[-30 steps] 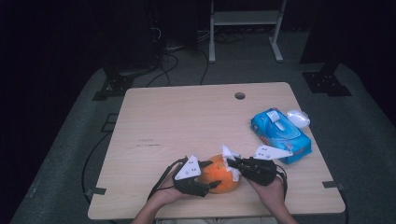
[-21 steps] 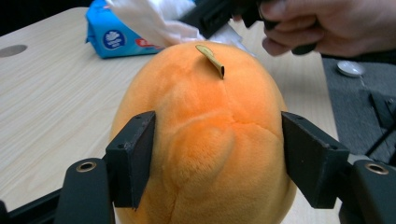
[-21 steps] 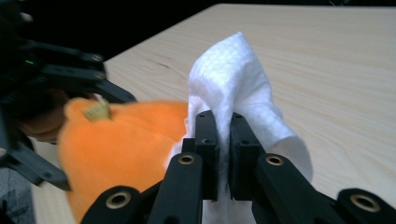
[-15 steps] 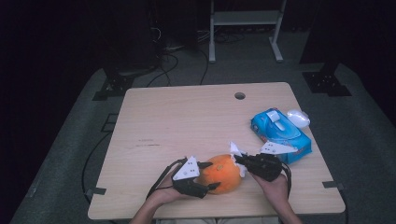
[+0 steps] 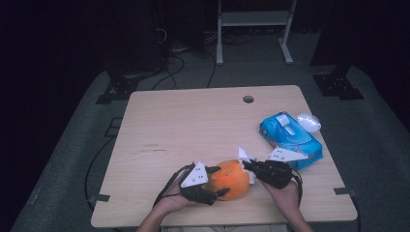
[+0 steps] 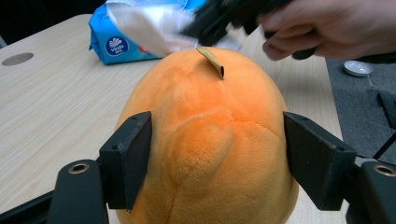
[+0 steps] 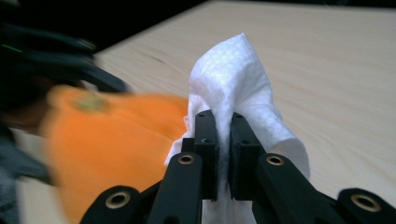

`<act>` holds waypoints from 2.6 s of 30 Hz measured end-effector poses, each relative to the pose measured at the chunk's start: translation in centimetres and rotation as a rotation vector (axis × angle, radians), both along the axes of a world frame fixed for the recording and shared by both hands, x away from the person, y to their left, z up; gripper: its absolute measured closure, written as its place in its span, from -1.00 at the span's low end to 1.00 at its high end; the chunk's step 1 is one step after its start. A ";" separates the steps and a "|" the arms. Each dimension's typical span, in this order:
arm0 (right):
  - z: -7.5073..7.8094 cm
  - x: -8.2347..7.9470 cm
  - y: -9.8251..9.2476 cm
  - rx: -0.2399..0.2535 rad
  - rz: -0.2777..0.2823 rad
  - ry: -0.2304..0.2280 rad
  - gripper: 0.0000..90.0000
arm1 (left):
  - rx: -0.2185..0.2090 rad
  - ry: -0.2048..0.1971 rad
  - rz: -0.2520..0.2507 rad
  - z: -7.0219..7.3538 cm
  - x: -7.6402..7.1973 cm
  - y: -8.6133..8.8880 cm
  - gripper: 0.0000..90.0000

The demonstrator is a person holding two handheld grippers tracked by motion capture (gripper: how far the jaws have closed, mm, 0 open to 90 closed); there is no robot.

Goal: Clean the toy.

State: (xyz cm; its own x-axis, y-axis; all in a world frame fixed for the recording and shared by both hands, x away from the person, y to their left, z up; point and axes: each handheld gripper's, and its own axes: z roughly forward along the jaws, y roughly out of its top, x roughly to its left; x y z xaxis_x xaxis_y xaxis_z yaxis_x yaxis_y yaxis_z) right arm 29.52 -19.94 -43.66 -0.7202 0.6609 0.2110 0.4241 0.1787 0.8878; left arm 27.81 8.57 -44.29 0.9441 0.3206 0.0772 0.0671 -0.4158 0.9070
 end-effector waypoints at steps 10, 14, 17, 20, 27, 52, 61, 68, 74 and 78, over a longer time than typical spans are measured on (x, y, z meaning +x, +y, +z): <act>-1.1 0.7 -0.7 0.026 -0.018 0.062 0.85 | -0.032 0.037 0.007 -0.3 0.6 1.2 -0.42; -1.0 0.5 -0.8 0.049 -0.025 0.076 0.85 | -0.024 0.041 0.020 -0.2 0.7 1.2 -0.47; 0.2 -0.4 0.2 0.039 -0.003 0.020 0.85 | -0.021 0.036 0.026 -0.2 0.6 0.5 -0.51; 1.3 -1.3 1.2 0.049 0.043 -0.030 0.85 | -0.013 0.017 0.027 -0.2 0.4 -0.1 -0.52; -0.2 0.1 -0.4 0.088 0.005 0.039 0.84 | -0.048 0.051 0.032 -0.5 0.6 0.3 -0.74; 2.6 -2.4 2.2 0.040 0.076 -0.098 0.85 | -0.137 0.108 0.060 1.2 0.2 0.0 -0.17; 0.8 -1.0 0.7 0.029 0.024 -0.032 0.85 | -0.147 0.146 0.037 0.0 0.9 0.4 -0.70; 2.5 -2.3 1.3 0.091 0.028 -0.100 0.85 | -0.120 0.118 0.060 0.8 0.6 0.2 -0.17; 2.4 -2.8 2.5 0.075 0.091 -0.108 0.85 | -0.108 0.099 0.052 1.2 0.1 -0.2 -0.08; 1.9 -2.0 1.5 0.097 0.040 -0.063 0.85 | -0.136 0.118 0.056 1.6 0.4 0.2 -0.07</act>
State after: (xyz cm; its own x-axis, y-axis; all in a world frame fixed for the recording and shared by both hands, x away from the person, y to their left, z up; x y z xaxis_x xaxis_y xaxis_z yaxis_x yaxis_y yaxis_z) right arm 27.49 -18.41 -41.74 -0.7596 0.6100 0.2257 0.3607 0.1064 0.9266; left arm 28.18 8.75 -42.67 0.9245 0.3725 -0.0809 0.1960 -0.2823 0.9391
